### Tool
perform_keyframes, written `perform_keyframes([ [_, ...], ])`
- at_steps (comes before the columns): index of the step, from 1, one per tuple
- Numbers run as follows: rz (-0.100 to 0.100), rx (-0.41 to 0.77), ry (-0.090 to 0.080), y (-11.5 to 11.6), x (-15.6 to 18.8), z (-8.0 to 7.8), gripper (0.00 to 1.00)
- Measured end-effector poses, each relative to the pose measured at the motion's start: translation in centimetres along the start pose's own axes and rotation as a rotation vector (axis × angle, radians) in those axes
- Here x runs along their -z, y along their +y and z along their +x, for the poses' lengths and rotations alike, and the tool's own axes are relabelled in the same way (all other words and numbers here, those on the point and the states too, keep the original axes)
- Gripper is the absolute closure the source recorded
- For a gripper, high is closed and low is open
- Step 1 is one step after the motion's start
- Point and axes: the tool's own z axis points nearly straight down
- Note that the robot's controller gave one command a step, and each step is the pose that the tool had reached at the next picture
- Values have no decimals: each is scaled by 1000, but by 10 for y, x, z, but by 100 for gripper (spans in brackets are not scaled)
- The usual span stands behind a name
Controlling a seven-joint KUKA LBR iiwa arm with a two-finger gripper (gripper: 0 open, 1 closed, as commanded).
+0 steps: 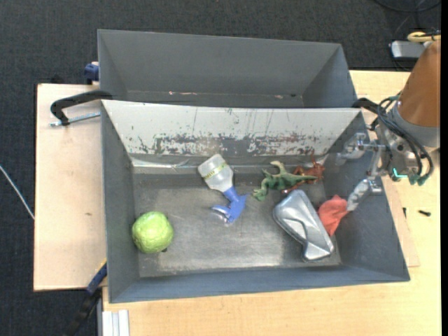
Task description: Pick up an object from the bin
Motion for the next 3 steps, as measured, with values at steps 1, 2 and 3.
perform_keyframes([
  [1, 2, 2, -8, 1, 5, -2, 0],
  [2, 5, 151, -15, 10, -17, 7, 0],
  [3, 3, 299, -8, 28, -65, 32, 0],
])
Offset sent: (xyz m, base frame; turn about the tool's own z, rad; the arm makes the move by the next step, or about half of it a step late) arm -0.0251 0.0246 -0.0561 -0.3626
